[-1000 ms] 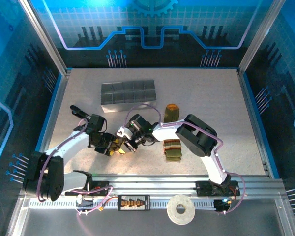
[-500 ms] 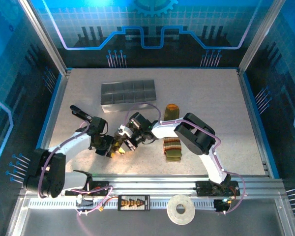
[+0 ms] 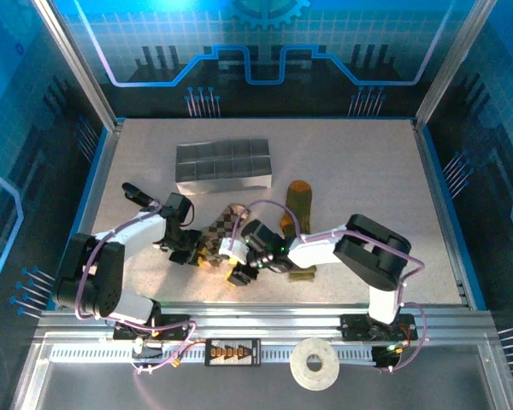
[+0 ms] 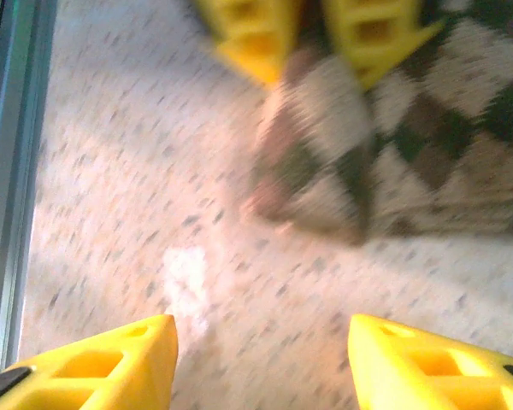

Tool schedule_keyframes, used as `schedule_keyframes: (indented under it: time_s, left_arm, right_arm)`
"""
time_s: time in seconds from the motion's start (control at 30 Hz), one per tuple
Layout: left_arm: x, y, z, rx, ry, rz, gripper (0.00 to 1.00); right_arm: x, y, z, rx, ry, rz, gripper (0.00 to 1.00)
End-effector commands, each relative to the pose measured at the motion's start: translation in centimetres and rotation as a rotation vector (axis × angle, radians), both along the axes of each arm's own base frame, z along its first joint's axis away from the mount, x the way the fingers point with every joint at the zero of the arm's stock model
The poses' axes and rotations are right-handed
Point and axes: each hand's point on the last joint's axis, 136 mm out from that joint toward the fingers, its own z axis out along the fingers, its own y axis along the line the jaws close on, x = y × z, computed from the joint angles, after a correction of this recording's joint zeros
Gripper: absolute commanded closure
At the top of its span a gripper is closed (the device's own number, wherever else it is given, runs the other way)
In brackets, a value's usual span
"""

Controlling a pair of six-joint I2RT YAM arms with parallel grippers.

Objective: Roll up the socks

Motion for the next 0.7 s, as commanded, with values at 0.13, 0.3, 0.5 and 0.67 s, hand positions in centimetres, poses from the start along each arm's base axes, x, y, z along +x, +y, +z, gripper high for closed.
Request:
schedule_keyframes:
  time_s: [0.13,0.3,0.5,0.67]
  left_arm:
    - [-5.4,2.3,-1.4,0.155,0.292,-0.015,0.9]
    - [-5.4,2.6,-1.3,0.18,0.339,-0.029,0.9]
    - [-4.7,2.5,-1.5,0.187,0.351,-0.028,0.9]
    - [-4.1,2.4,-1.5,0.188,0.354,-0.037,0.9]
  right_arm:
    - [2.2,1.1,3.4,-0.032,-0.541,0.018,0.42]
    - [2.0,3.2,3.8,-0.026,-0.588,0.042,0.42]
    - [1.6,5.6,3.3,-0.009,-0.543,0.08,0.48]
    - [1.7,6.0,1.4,-0.057,-0.499,0.086,0.64]
